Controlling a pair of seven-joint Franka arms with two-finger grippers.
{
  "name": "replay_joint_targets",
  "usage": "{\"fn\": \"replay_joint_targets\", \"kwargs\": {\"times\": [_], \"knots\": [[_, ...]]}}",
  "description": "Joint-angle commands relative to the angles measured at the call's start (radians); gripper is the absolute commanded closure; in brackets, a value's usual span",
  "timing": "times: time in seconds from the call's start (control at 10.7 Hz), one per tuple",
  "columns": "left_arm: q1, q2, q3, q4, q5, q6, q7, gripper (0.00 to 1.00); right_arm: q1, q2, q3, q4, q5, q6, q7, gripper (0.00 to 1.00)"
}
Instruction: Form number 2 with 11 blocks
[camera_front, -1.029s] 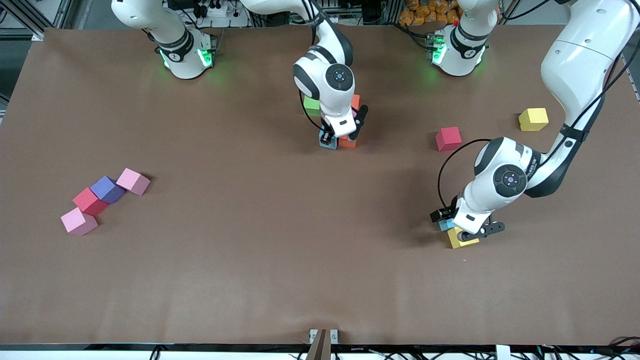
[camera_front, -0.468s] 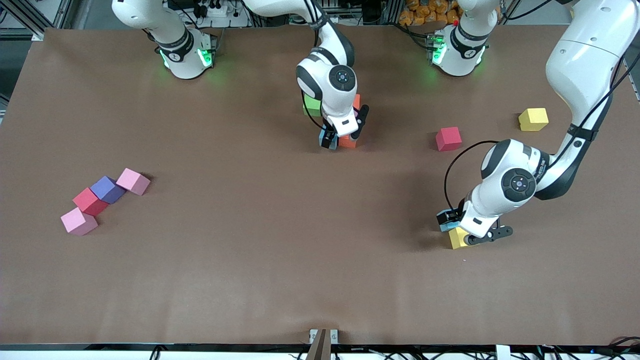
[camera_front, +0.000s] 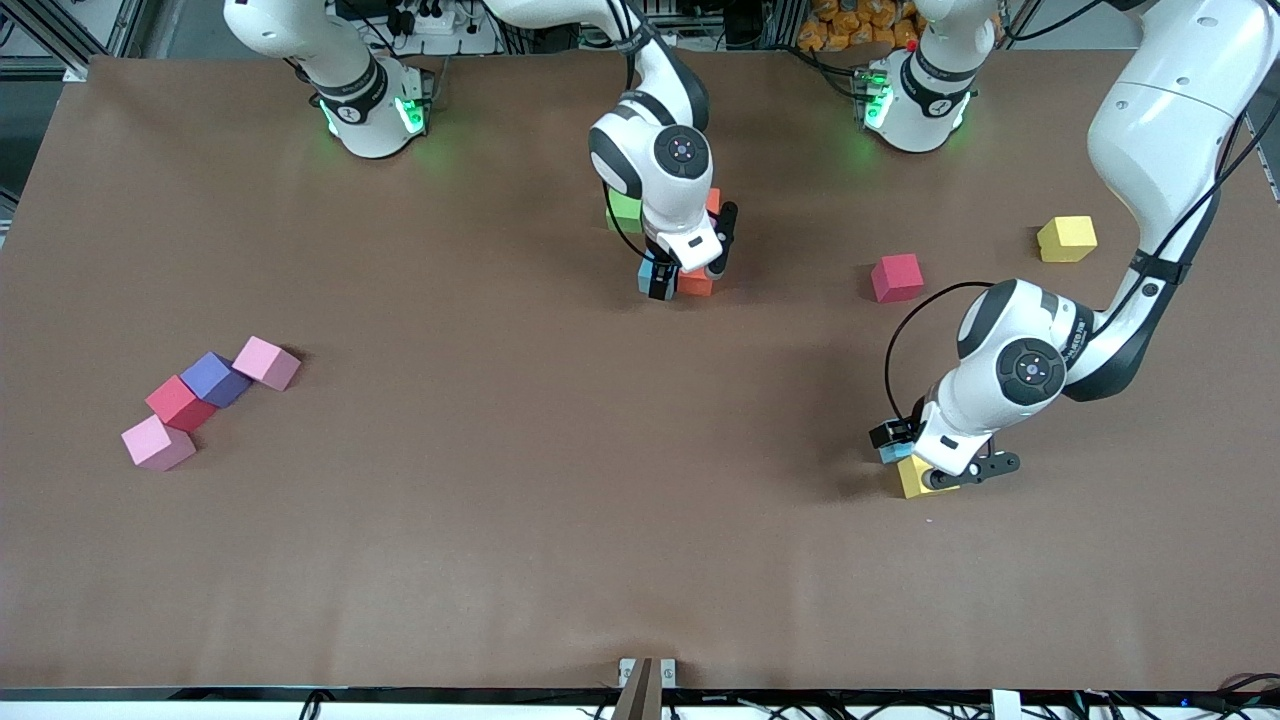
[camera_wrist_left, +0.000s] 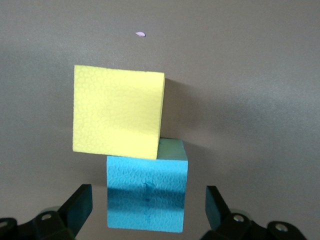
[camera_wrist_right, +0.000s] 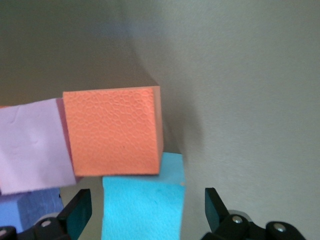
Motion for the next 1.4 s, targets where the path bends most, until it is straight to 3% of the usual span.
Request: {"fn": "replay_joint_targets", "kwargs": {"times": [0.0,0.28,0.47,0.56,0.65,0.75,0.84,0.94,1.12,1.31], "knots": [[-0.002,0.022,0.013,0.014,0.022,-0.016,0.087,0.00,-0.016,-0.117,-0.008,-0.069,0.013,-0.052,-0.076,0.00],[-0.002,0.028,0.033,0.020,0.016,-0.016,0.135,0.00,-0.028,-0.206,-0.068,-0.073,0.013,-0.164,-0.073,0.00],[-0.005,0.034,0.033,0.023,0.016,-0.016,0.124,0.00,-0.022,-0.246,-0.244,-0.070,0.013,-0.314,-0.070,0.00],[-0.016,0.034,0.033,0.023,0.013,-0.016,0.122,0.11,-0.022,-0.256,-0.322,-0.072,0.013,-0.345,-0.071,0.00],[-0.027,0.034,0.033,0.025,0.013,-0.016,0.124,0.32,-0.025,-0.255,-0.390,-0.069,0.013,-0.372,-0.070,0.00],[-0.025,0.036,0.035,0.040,0.019,-0.016,0.145,0.71,-0.029,-0.253,-0.453,-0.070,0.013,-0.385,-0.070,0.00],[-0.027,0.036,0.035,0.048,0.005,-0.021,0.171,0.95,-0.048,-0.247,-0.502,-0.070,0.013,-0.401,-0.070,0.00],[-0.025,0.034,0.035,0.048,0.007,-0.024,0.174,1.00,-0.106,-0.243,-0.510,-0.070,0.011,-0.404,-0.071,0.00],[-0.027,0.028,0.033,0.051,0.008,-0.029,0.175,1.00,-0.265,-0.229,-0.499,-0.061,0.003,-0.396,-0.086,0.00],[-0.051,0.021,0.025,0.080,0.004,-0.100,0.175,1.00,-0.338,-0.226,-0.498,-0.066,-0.029,-0.393,-0.198,0.00]]}}
